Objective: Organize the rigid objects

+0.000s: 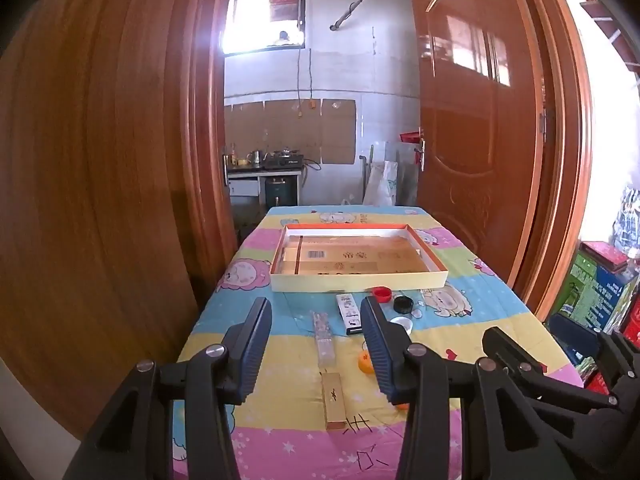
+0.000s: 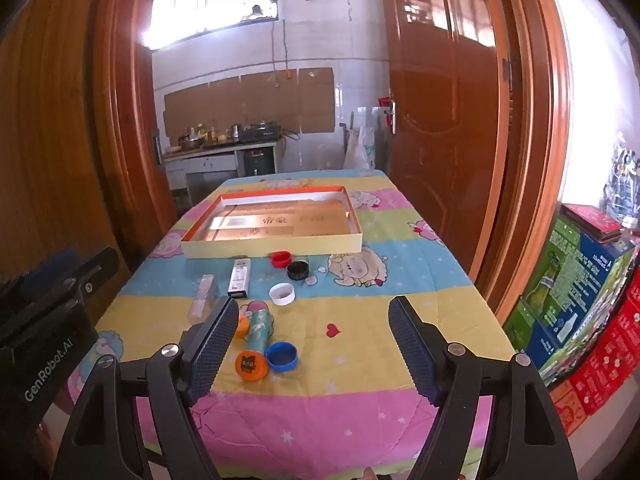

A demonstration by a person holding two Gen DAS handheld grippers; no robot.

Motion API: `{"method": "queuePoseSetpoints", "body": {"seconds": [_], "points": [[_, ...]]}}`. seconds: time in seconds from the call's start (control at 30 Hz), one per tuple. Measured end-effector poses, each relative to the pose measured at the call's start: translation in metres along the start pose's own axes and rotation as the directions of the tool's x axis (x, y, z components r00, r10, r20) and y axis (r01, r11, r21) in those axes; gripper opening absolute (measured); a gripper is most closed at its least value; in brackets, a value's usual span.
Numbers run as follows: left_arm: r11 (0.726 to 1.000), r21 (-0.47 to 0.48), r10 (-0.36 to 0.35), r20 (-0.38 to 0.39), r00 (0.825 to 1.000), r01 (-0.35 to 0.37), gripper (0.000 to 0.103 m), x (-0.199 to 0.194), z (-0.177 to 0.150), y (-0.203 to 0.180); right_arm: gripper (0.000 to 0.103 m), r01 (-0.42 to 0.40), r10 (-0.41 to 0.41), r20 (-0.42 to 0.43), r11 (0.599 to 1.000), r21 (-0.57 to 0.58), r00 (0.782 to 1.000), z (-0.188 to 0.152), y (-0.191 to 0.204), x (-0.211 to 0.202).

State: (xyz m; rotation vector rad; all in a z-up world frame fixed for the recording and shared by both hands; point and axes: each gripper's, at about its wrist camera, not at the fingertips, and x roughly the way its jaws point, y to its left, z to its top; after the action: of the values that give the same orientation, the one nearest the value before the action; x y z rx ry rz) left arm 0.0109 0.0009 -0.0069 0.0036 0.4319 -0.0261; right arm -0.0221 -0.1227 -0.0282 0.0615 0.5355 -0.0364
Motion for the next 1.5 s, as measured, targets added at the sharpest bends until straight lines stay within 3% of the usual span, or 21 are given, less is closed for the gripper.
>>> {"method": "queuePoseSetpoints", "body": {"seconds": [1.5], "points": [[1.000, 0.005, 0.009, 0.007, 1.000, -0.009, 0.046, -0.0064, -0.0031, 0.0019, 0.079, -0.012, 0.013, 0.016, 1.000, -0.007, 1.000, 0.0046, 0.0058, -0.0029]]}}
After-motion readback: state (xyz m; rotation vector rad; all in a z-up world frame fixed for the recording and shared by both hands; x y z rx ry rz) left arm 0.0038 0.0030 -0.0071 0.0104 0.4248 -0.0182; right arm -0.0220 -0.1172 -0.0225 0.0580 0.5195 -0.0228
